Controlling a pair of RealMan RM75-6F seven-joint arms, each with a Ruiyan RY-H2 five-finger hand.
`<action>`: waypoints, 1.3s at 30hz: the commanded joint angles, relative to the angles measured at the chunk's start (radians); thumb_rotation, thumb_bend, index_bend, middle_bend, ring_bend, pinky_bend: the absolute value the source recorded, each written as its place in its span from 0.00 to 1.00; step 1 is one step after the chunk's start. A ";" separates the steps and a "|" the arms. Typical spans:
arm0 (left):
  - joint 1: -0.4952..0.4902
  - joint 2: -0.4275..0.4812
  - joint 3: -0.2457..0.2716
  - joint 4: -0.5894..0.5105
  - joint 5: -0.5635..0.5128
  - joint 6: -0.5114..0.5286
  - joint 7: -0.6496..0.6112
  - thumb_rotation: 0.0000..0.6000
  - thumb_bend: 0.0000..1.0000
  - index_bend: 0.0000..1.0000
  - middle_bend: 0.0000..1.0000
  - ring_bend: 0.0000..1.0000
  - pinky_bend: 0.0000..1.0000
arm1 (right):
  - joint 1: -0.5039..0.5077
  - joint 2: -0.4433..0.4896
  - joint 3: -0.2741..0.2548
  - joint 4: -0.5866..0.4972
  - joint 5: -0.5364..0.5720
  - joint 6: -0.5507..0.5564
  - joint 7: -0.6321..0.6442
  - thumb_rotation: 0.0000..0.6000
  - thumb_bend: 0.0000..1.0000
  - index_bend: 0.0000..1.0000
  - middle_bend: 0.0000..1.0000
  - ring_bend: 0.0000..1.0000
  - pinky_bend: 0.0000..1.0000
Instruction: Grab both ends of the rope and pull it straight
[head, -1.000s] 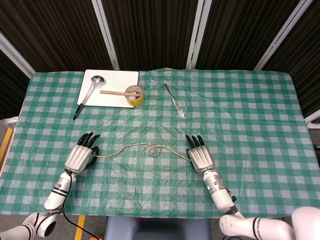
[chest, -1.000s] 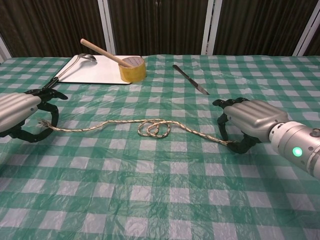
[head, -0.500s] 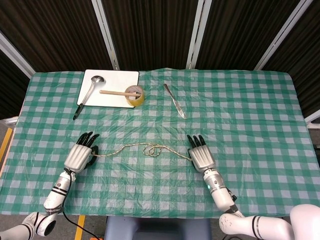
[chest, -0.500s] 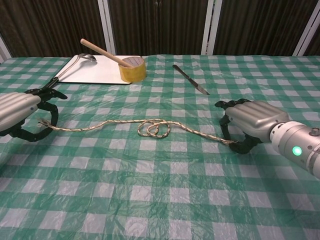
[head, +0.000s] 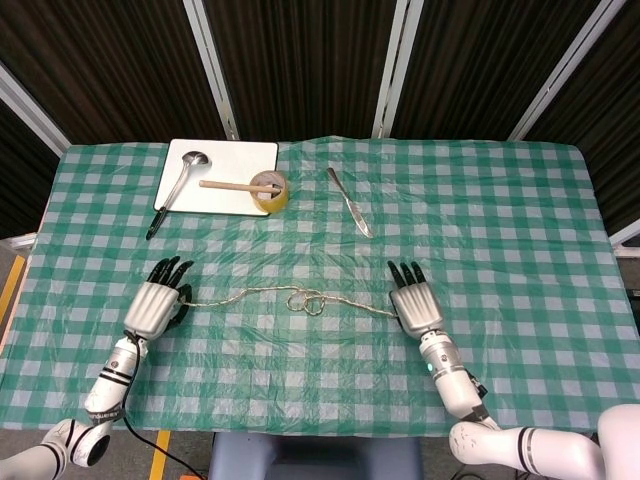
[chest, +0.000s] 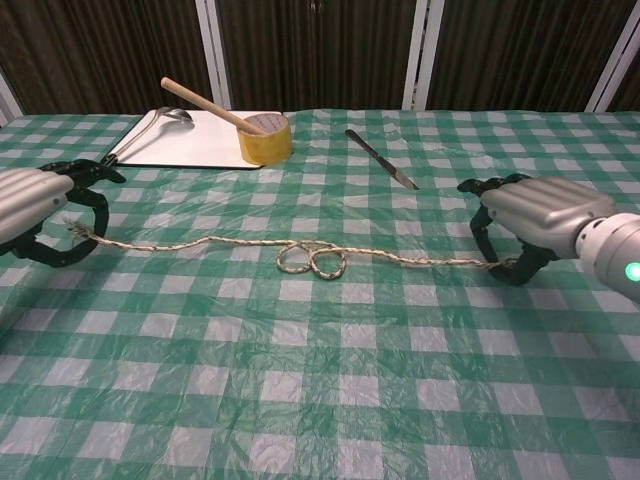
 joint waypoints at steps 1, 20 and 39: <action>0.003 0.015 -0.006 -0.005 -0.006 0.006 0.006 1.00 0.45 0.72 0.11 0.00 0.10 | -0.022 0.062 -0.006 -0.037 -0.014 0.027 0.033 1.00 0.60 0.76 0.09 0.00 0.00; 0.053 0.081 -0.007 0.009 -0.043 0.022 -0.014 1.00 0.45 0.72 0.11 0.00 0.10 | -0.143 0.260 -0.073 0.000 -0.098 0.055 0.271 1.00 0.60 0.78 0.10 0.00 0.00; 0.062 0.062 0.005 0.054 -0.035 0.013 -0.047 1.00 0.45 0.72 0.11 0.00 0.10 | -0.210 0.313 -0.086 0.120 -0.100 0.010 0.404 1.00 0.60 0.78 0.11 0.00 0.00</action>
